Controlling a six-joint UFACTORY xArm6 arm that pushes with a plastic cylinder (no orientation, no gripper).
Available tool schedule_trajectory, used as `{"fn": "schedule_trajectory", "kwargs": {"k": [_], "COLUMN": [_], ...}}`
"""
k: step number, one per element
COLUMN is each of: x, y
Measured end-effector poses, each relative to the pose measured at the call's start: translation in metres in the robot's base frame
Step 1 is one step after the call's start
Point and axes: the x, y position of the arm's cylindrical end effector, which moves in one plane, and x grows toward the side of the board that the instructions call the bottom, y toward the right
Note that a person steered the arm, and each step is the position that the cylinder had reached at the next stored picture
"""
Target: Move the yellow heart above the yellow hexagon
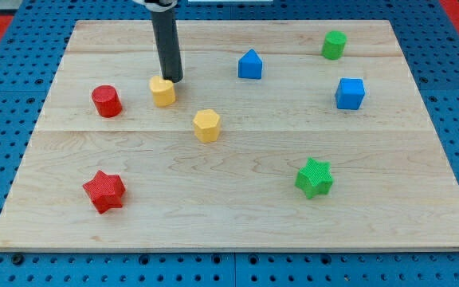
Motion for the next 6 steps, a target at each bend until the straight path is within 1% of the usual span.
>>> {"fn": "schedule_trajectory", "kwargs": {"k": [1,2,3,4,5,6], "x": [0.001,0.002,0.027,0.040,0.039,0.055], "y": [0.018,-0.064,-0.068,-0.035,0.034,0.020]}}
